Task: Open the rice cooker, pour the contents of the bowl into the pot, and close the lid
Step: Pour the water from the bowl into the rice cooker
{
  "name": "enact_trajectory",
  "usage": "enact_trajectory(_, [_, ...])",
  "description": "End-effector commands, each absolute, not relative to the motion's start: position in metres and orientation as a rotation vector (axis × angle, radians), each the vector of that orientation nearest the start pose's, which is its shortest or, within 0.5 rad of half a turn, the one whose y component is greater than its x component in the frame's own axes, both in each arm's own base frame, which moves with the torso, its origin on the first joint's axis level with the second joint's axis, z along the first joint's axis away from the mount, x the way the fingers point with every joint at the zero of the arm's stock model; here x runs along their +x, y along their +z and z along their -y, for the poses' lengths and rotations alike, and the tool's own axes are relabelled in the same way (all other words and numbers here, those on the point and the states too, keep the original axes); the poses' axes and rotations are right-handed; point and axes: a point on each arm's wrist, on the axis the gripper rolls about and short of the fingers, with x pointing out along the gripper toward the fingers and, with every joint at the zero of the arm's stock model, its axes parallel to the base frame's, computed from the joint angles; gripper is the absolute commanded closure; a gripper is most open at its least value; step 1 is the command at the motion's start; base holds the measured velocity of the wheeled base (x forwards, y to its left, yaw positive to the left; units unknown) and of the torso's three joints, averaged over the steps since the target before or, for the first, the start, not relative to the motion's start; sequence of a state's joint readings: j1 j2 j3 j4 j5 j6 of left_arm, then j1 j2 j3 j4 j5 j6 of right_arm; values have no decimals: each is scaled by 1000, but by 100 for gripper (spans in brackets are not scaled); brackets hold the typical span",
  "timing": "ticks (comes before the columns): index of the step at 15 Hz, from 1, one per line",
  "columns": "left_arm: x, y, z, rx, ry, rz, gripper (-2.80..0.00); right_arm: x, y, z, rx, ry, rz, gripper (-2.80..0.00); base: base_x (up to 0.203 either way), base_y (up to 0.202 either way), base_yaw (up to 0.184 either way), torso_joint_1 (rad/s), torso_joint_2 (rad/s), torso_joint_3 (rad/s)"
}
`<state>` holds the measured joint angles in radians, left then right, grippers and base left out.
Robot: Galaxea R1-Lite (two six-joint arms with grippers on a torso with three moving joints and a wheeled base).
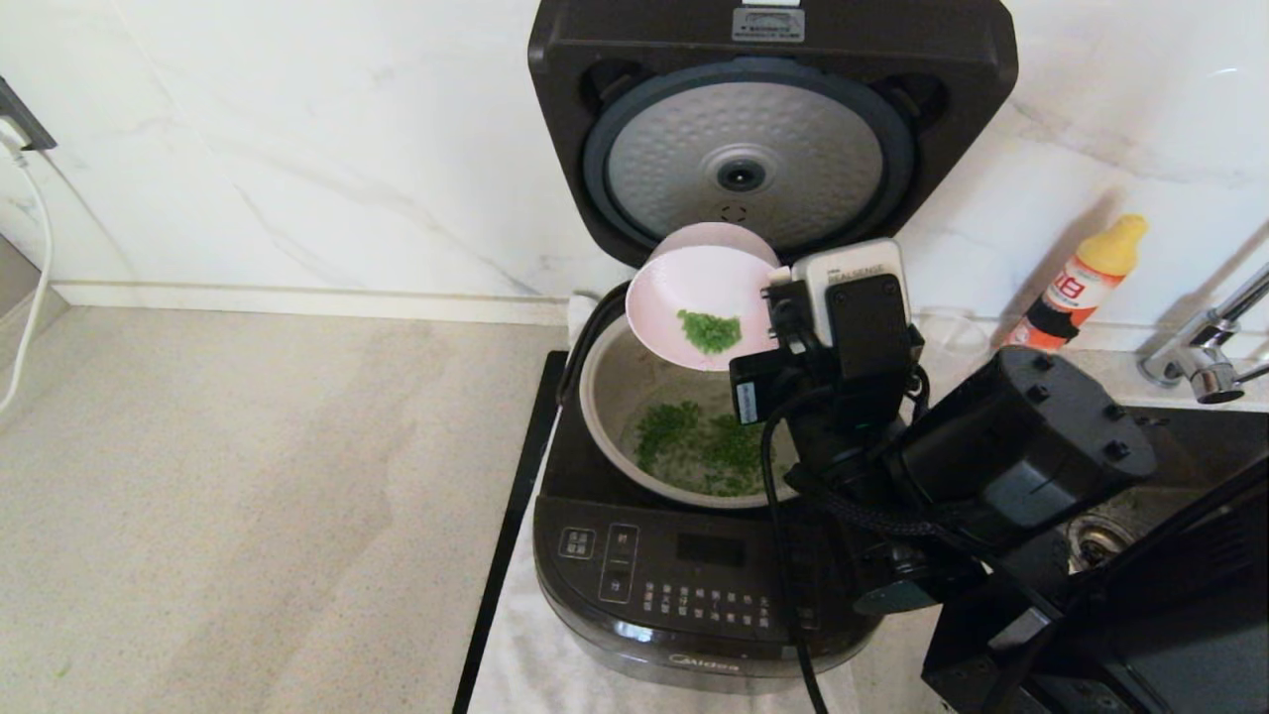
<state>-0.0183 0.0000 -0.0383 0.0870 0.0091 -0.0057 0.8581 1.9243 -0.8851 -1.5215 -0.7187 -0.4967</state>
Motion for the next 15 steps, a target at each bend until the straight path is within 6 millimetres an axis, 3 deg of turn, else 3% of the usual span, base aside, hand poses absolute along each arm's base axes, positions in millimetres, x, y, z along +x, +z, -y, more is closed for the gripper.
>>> enact_trajectory(1, [-26,77,-1,-5,-9,-46,0,233,228,-248,-123,34,398,0,0,0,0,0,0,0])
enact_trajectory(7, [-26,77,-1,-5,-8,-46,0,236,237,-251,-106,29,427,0,0,0,0,0,0,0])
enact_trajectory(11, [-26,77,-1,-5,-9,-47,0,235,227,-249,-147,31,400,0,0,0,0,0,0,0])
enact_trajectory(15, [-26,77,-1,-5,-9,-46,0,227,246,-237,-163,19,347,0,0,0,0,0,0,0])
